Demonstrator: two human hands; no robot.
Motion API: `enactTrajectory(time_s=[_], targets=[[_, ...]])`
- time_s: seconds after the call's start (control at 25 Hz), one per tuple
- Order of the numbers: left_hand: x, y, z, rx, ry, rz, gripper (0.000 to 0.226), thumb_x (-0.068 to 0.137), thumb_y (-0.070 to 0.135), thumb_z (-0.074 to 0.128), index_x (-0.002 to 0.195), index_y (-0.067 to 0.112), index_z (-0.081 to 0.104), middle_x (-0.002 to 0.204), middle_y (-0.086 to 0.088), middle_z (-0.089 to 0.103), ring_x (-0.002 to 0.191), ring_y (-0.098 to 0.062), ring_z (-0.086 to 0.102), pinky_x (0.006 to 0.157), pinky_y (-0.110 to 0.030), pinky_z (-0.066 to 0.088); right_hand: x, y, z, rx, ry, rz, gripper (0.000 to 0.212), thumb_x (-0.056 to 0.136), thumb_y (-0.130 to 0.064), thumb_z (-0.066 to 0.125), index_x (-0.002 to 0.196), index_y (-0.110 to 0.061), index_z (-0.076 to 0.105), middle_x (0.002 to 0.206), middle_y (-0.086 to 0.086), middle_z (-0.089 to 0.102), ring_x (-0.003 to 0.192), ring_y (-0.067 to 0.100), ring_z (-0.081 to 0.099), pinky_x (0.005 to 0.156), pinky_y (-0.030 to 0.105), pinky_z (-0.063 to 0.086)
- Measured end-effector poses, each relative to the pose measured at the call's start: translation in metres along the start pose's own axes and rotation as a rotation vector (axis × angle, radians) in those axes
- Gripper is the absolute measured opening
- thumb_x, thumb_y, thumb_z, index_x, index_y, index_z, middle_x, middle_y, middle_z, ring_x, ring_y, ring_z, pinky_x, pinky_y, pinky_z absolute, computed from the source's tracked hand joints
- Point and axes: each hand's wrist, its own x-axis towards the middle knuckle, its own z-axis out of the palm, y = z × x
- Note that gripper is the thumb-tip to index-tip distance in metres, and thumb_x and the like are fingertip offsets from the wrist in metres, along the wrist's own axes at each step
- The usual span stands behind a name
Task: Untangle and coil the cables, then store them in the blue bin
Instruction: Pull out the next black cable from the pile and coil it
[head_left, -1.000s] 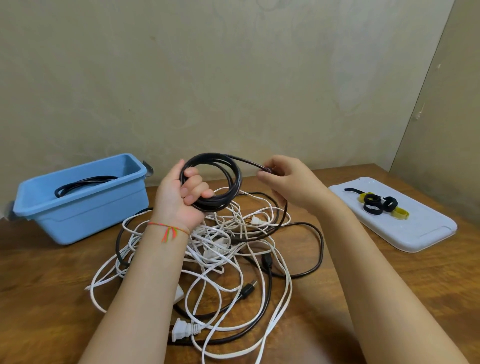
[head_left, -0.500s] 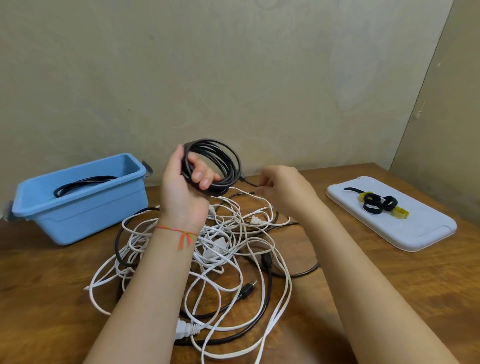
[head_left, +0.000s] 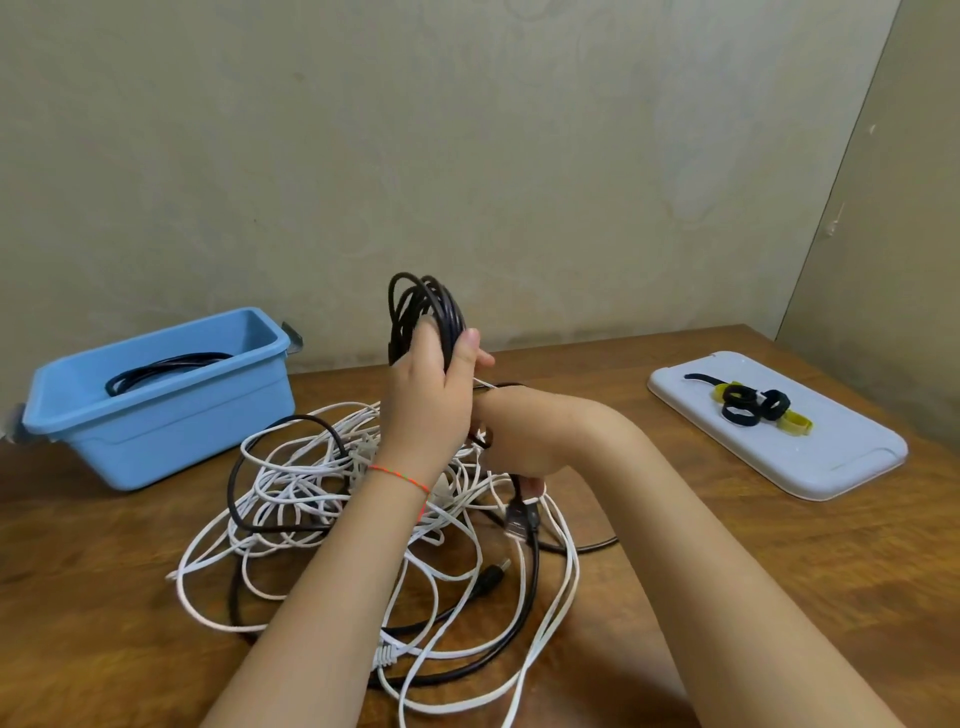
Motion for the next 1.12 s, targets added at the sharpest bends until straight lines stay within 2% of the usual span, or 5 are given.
enactTrajectory(time_s=[0.24, 0.36, 0.6, 0.8, 1.12], targets=[[0.003, -0.007, -0.003, 0.587, -0.359, 0.004, 0.025, 0.105, 0.039, 0.039, 0.093, 0.016, 0.042, 0.081, -0.003, 0.063, 0.076, -0.029, 0.058, 0.061, -0.037, 0.039, -0.018, 0.003, -0.015, -0.205, 0.042, 0.023, 0.026, 0.096, -0.019, 0.06, 0.121, -0.019, 0.066, 0.112, 0.001, 0.066, 0.102, 0.021, 0.059, 0.101, 0.04, 0.042], [0.004, -0.012, -0.003, 0.393, -0.426, -0.107, 0.032, 0.102, 0.039, 0.046, 0.081, 0.014, 0.047, 0.074, -0.006, 0.061, 0.069, -0.029, 0.06, 0.061, -0.04, 0.048, -0.022, 0.015, -0.022, -0.168, 0.293, -0.028, 0.015, 0.094, -0.024, 0.062, 0.103, -0.03, 0.073, 0.096, -0.008, 0.066, 0.094, 0.016, 0.054, 0.108, 0.041, 0.026], [0.004, 0.009, -0.017, -0.492, -0.469, -0.408, 0.043, 0.097, 0.05, 0.055, 0.072, 0.015, 0.056, 0.048, 0.003, 0.028, 0.038, -0.01, 0.023, 0.04, -0.022, 0.02, -0.02, 0.028, -0.026, 0.298, 0.658, -0.227, 0.018, 0.091, -0.027, 0.067, 0.099, -0.011, 0.065, 0.097, 0.004, 0.058, 0.088, 0.017, 0.056, 0.076, 0.028, 0.043], [0.006, 0.006, -0.024, -0.75, -0.565, -0.434, 0.012, 0.078, 0.017, 0.067, 0.08, 0.009, 0.058, 0.04, 0.005, 0.027, 0.028, -0.006, 0.023, 0.043, -0.024, 0.023, -0.013, 0.028, -0.019, 0.662, 0.572, -0.292, 0.024, 0.098, -0.037, 0.058, 0.114, -0.019, 0.057, 0.098, -0.006, 0.066, 0.091, 0.007, 0.064, 0.081, 0.027, 0.052], [0.008, 0.006, -0.011, -0.82, -0.383, -0.593, 0.019, 0.094, 0.011, 0.059, 0.076, 0.009, 0.053, 0.05, 0.003, 0.037, 0.039, -0.008, 0.036, 0.038, -0.018, 0.029, -0.015, 0.044, -0.019, 0.503, 0.446, -0.138, 0.019, 0.086, -0.031, 0.074, 0.095, -0.02, 0.06, 0.075, -0.005, 0.061, 0.065, 0.007, 0.056, 0.064, 0.028, 0.048]])
